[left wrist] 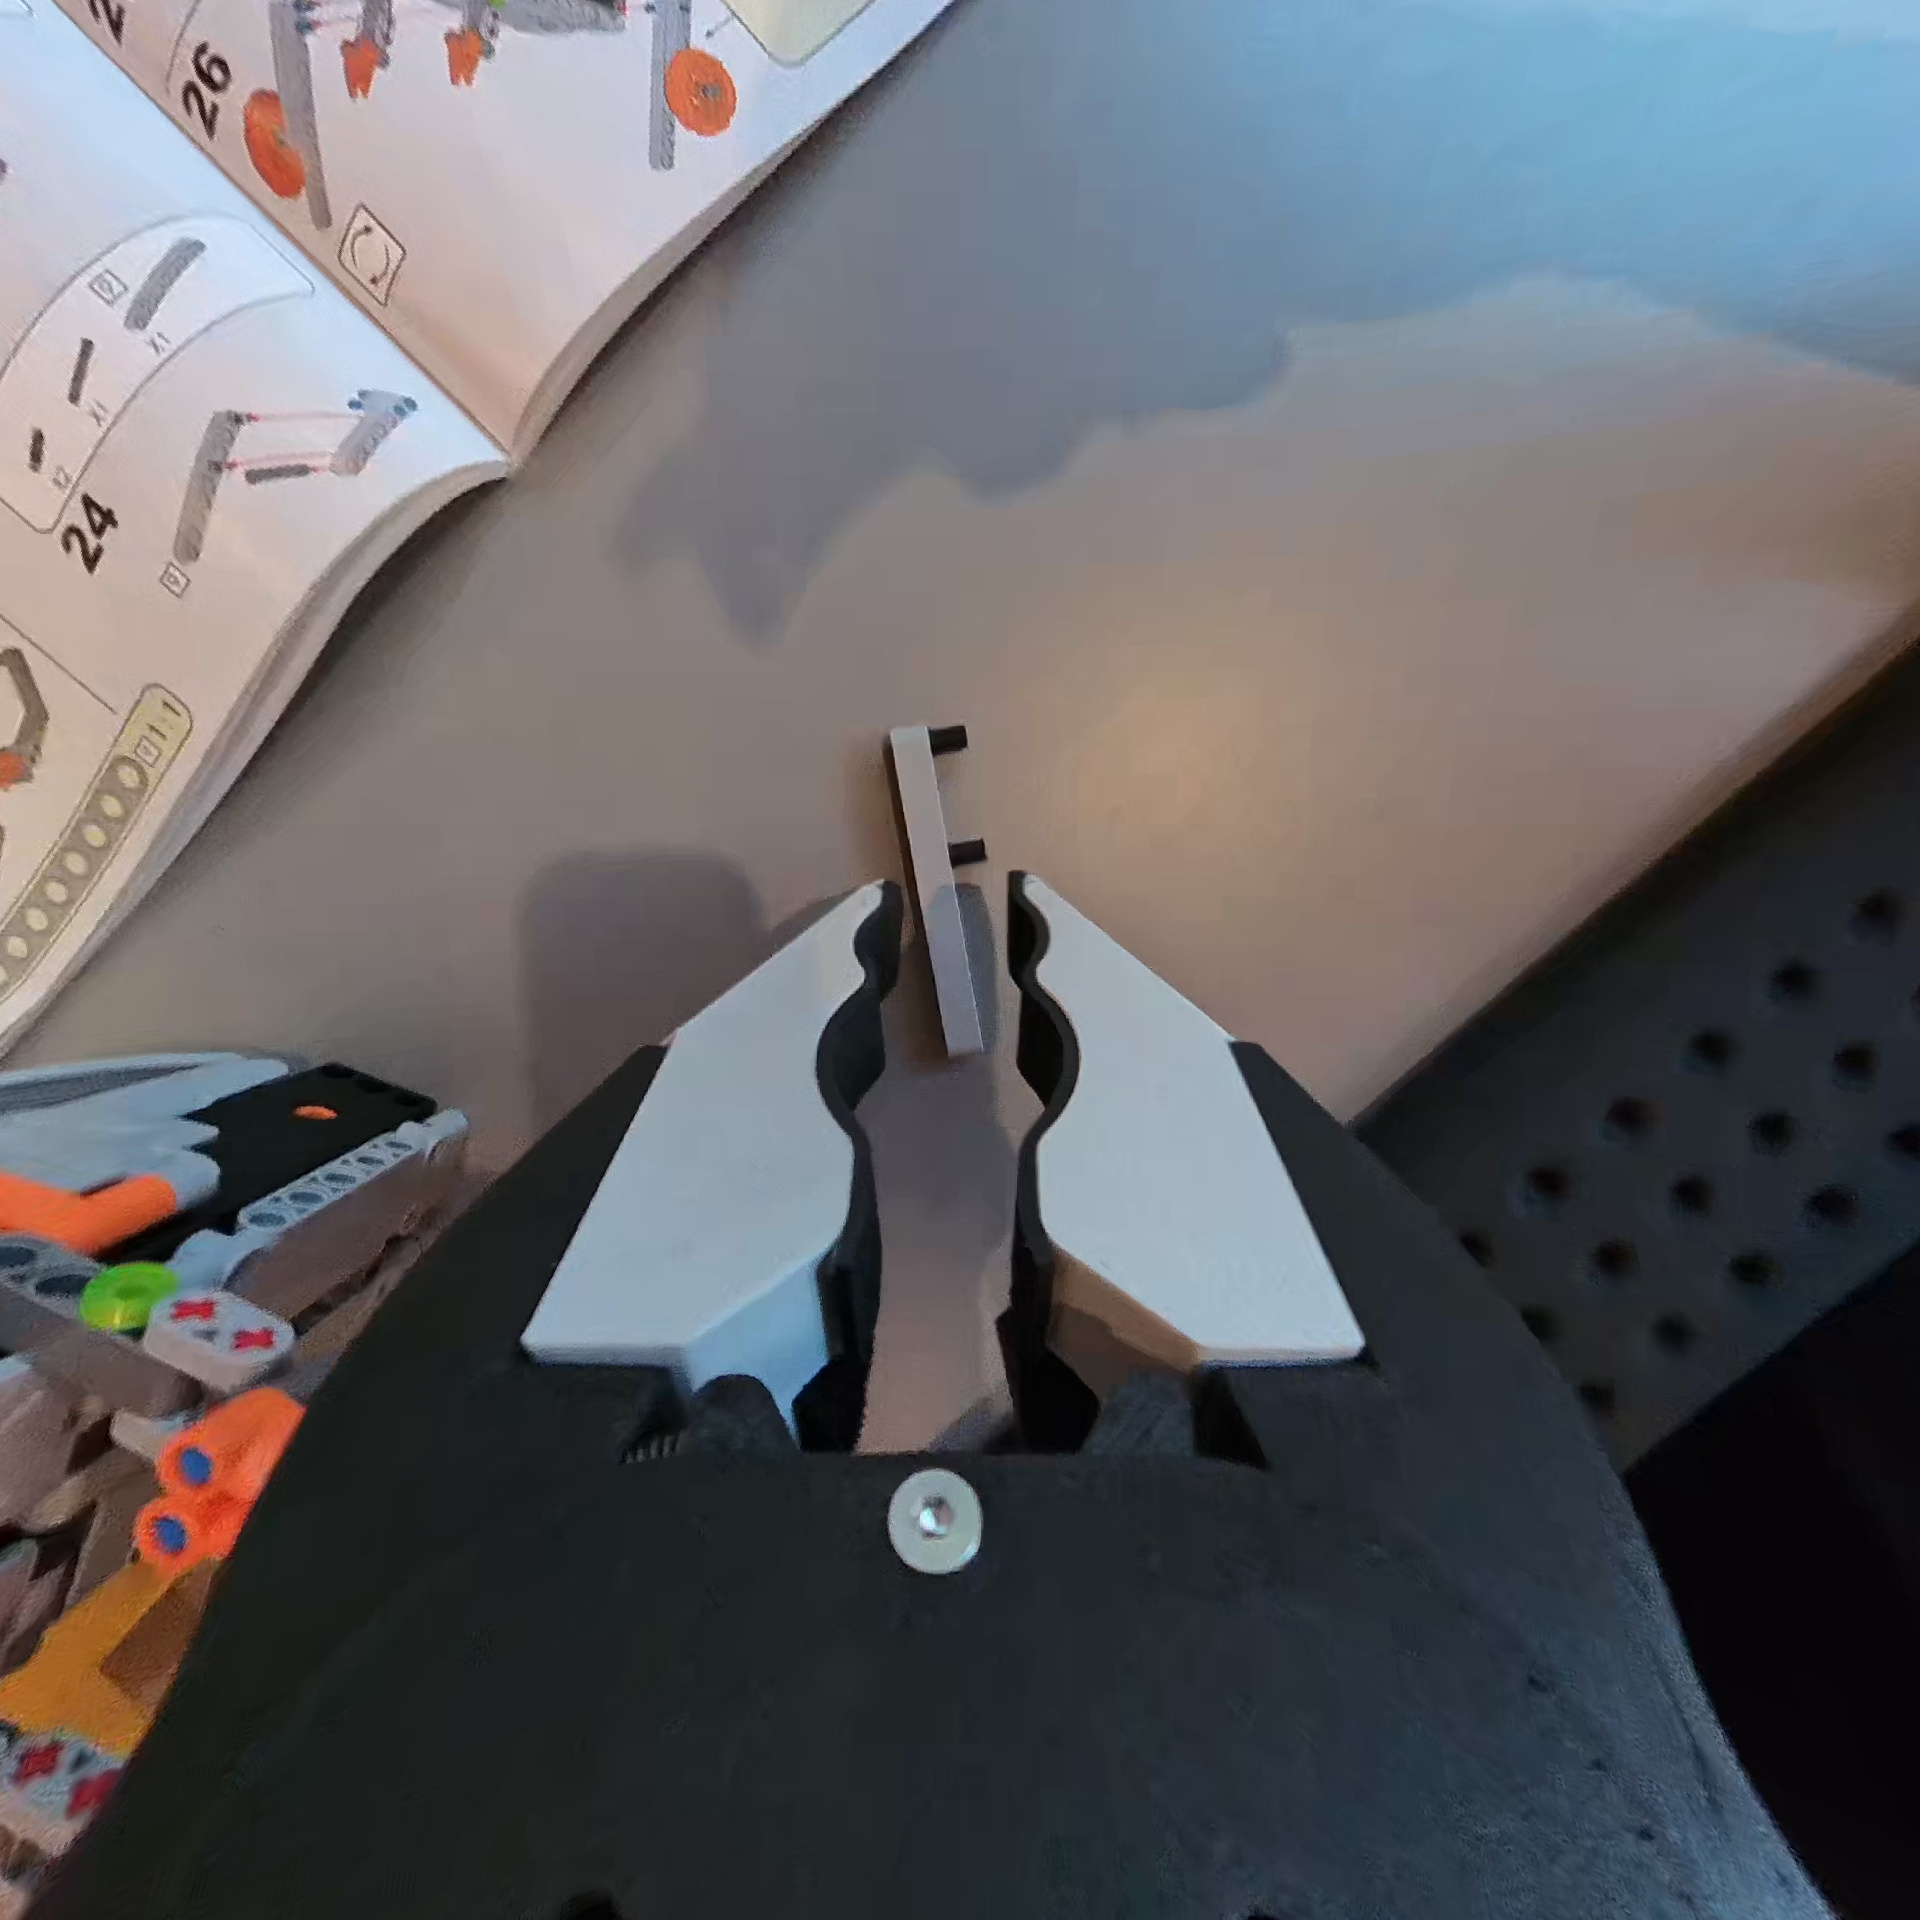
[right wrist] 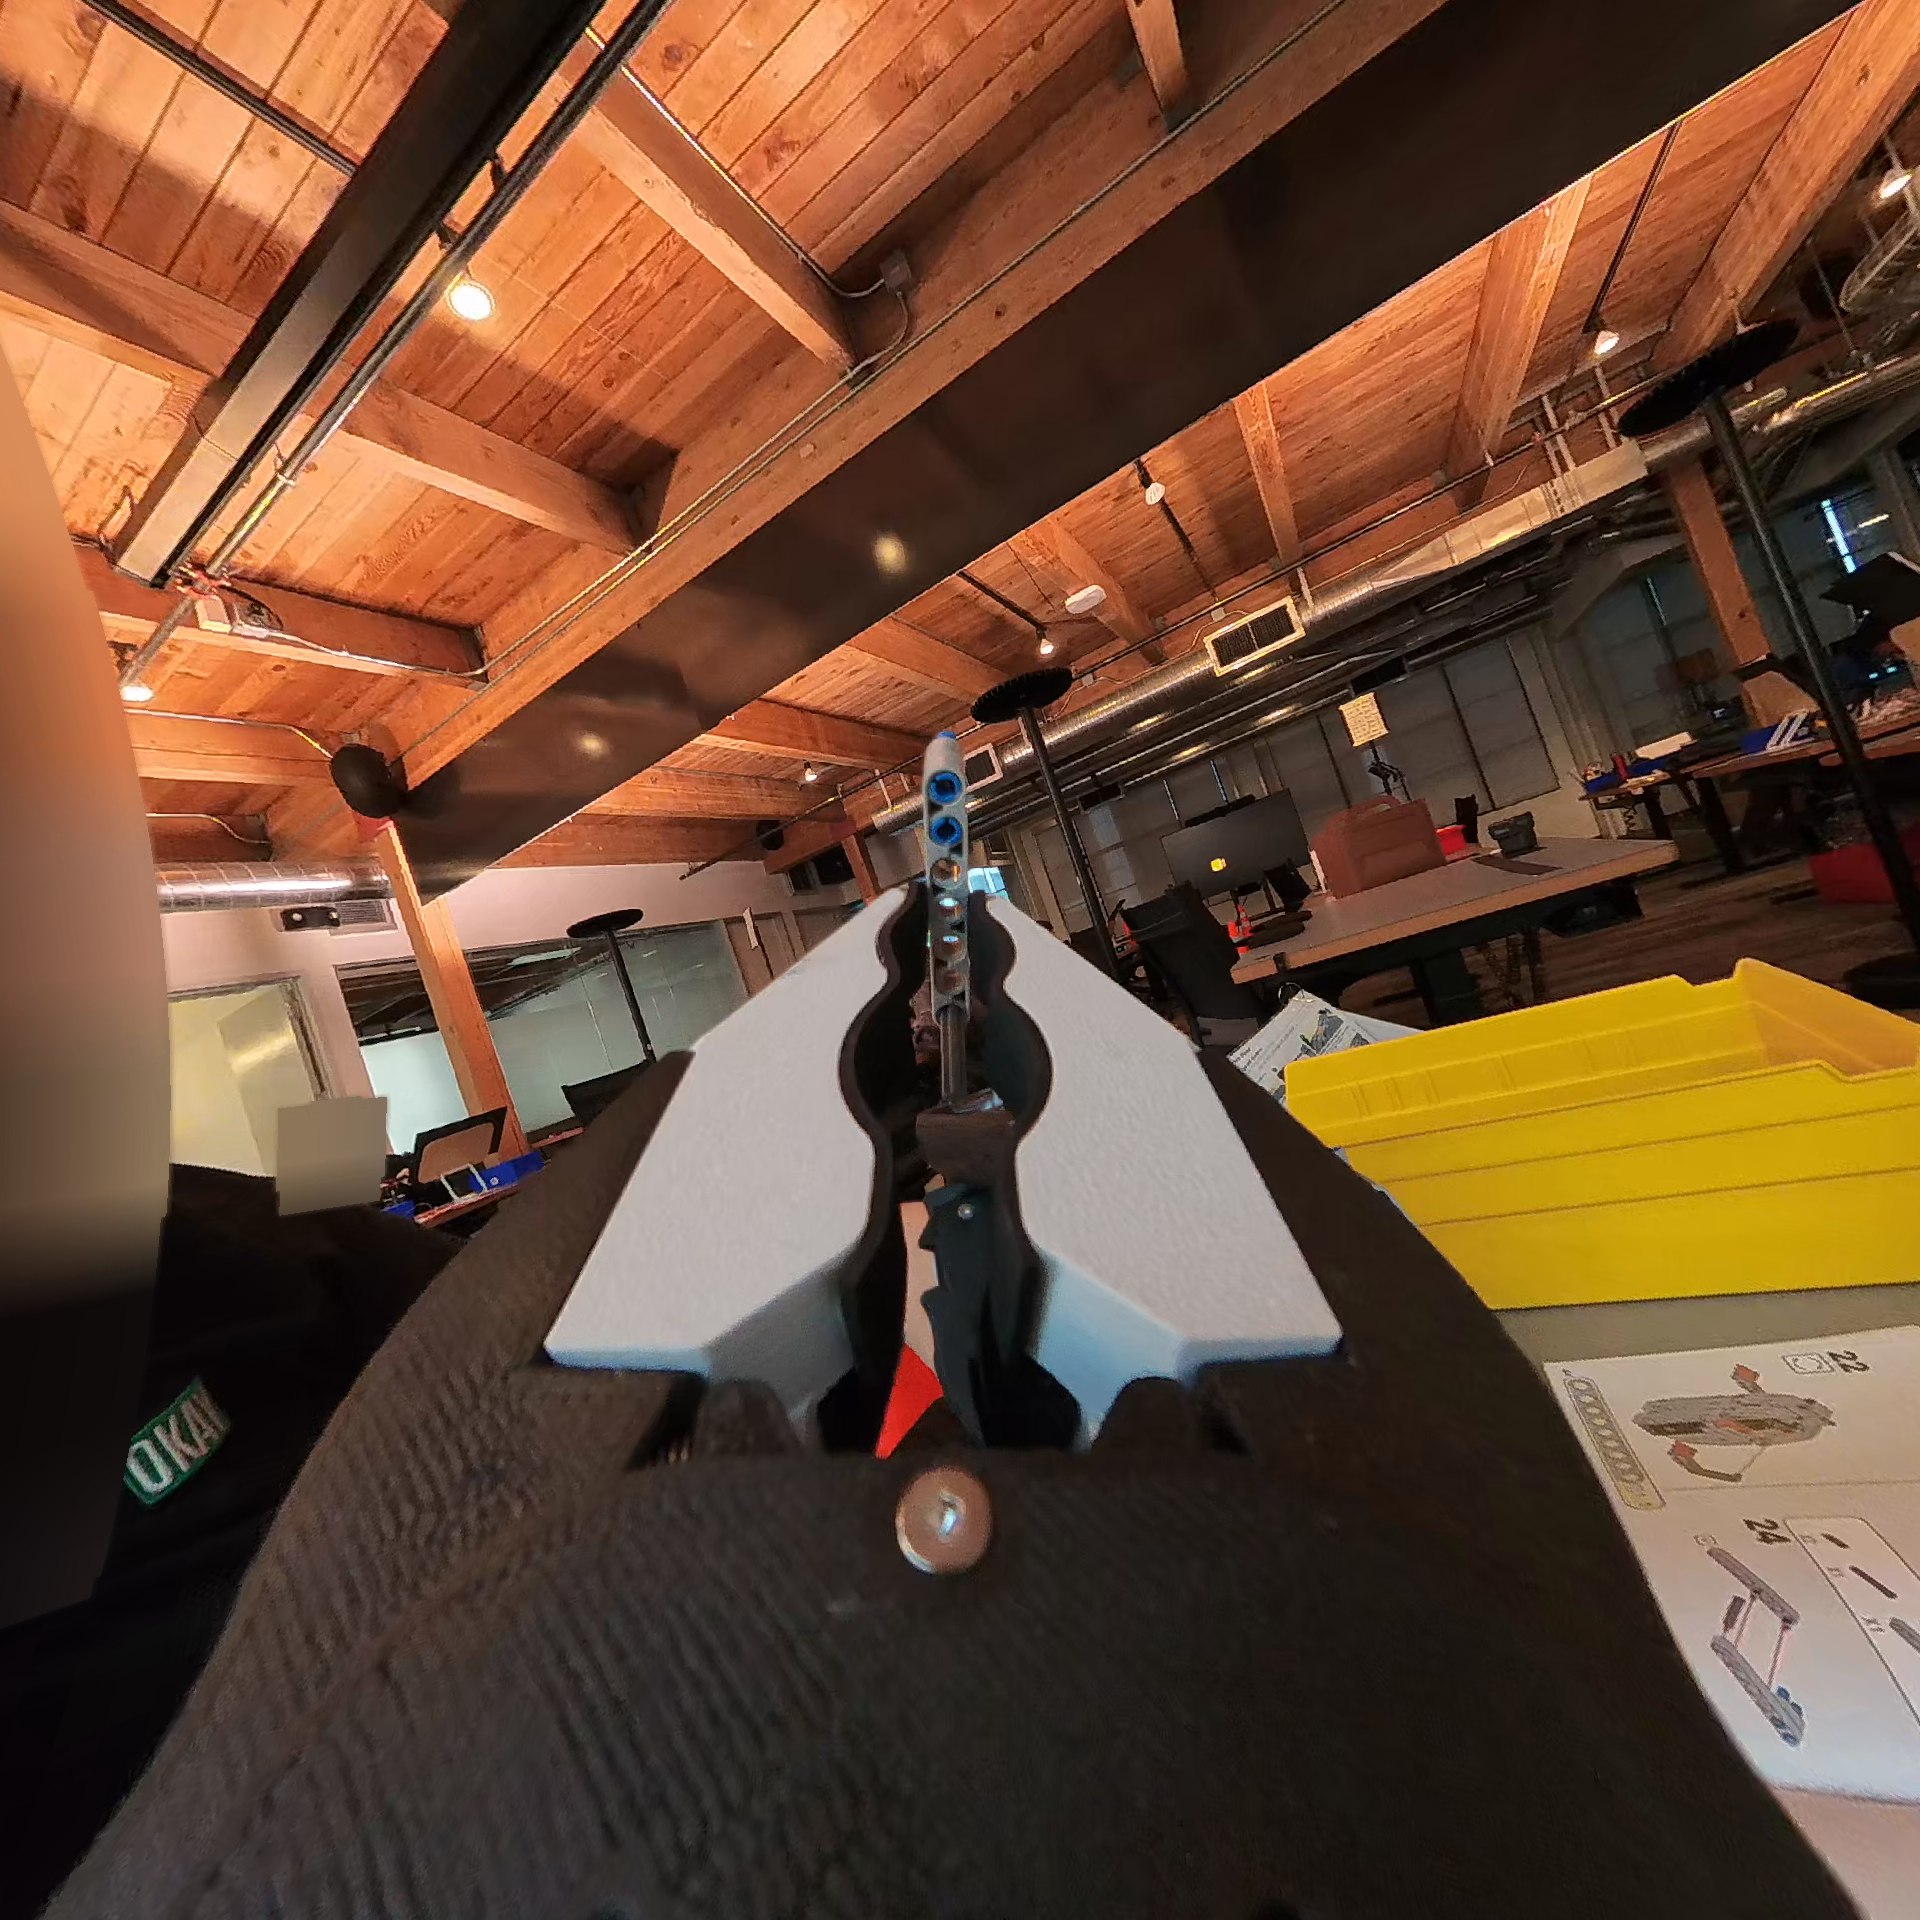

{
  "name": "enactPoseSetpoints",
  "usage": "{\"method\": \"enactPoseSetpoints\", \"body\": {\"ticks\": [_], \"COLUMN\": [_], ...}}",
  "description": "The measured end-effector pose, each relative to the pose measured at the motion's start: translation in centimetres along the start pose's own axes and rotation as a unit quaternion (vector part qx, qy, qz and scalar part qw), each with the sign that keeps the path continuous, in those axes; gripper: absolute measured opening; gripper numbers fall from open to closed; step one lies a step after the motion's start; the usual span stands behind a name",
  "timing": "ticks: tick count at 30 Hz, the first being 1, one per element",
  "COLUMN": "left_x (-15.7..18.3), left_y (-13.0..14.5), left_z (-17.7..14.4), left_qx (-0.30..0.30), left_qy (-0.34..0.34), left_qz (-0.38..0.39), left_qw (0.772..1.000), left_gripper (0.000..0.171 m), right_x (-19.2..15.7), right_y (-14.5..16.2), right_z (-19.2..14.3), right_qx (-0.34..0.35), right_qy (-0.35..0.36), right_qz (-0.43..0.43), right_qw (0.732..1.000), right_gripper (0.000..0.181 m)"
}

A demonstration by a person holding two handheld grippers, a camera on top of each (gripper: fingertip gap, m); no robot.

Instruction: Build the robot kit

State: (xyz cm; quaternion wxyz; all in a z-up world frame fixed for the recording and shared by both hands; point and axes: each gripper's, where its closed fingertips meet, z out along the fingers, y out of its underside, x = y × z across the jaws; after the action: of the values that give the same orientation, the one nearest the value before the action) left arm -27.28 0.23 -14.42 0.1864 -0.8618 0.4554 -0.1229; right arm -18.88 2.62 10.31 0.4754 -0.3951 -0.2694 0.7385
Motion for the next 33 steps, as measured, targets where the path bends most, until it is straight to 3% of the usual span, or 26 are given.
{"method": "enactPoseSetpoints", "body": {"ticks": [3,8,11,15,17,21,24,33], "left_x": [0.1,-1.1,-0.7,-1.5,-2.5,-3.5,-3.5,-3.3], "left_y": [1.0,2.6,3.0,2.9,1.9,0.0,-0.9,-3.0], "left_z": [-0.3,0.5,1.0,0.6,-0.2,-1.2,0.0,0.3], "left_qx": [-0.014,-0.038,-0.033,-0.009,0.025,0.035,0.027,0.009], "left_qy": [-0.026,-0.094,-0.097,-0.178,-0.268,-0.417,-0.420,-0.465], "left_qz": [0.017,0.038,0.044,0.086,0.137,0.280,0.315,0.488], "left_qw": [0.999,0.994,0.994,0.980,0.953,0.864,0.851,0.739], "left_gripper": [0.026,0.026,0.007,0.006,0.006,0.006,0.006,0.006], "right_x": [0.0,0.2,0.2,1.6,2.0,2.1,2.0,2.4], "right_y": [-0.1,0.0,0.2,1.0,1.0,0.0,-0.9,-2.3], "right_z": [-0.1,-0.2,-0.2,-0.4,-0.7,-1.4,-2.1,-3.3], "right_qx": [-0.002,-0.003,-0.008,-0.035,-0.034,-0.018,-0.010,0.015], "right_qy": [0.001,0.002,0.004,0.036,0.042,0.046,0.052,0.060], "right_qz": [-0.004,0.000,-0.002,0.007,0.009,0.007,-0.002,-0.002], "right_qw": [1.000,1.000,1.000,0.999,0.998,0.999,0.999,0.998], "right_gripper": [0.004,0.004,0.004,0.004,0.004,0.004,0.004,0.004]}}
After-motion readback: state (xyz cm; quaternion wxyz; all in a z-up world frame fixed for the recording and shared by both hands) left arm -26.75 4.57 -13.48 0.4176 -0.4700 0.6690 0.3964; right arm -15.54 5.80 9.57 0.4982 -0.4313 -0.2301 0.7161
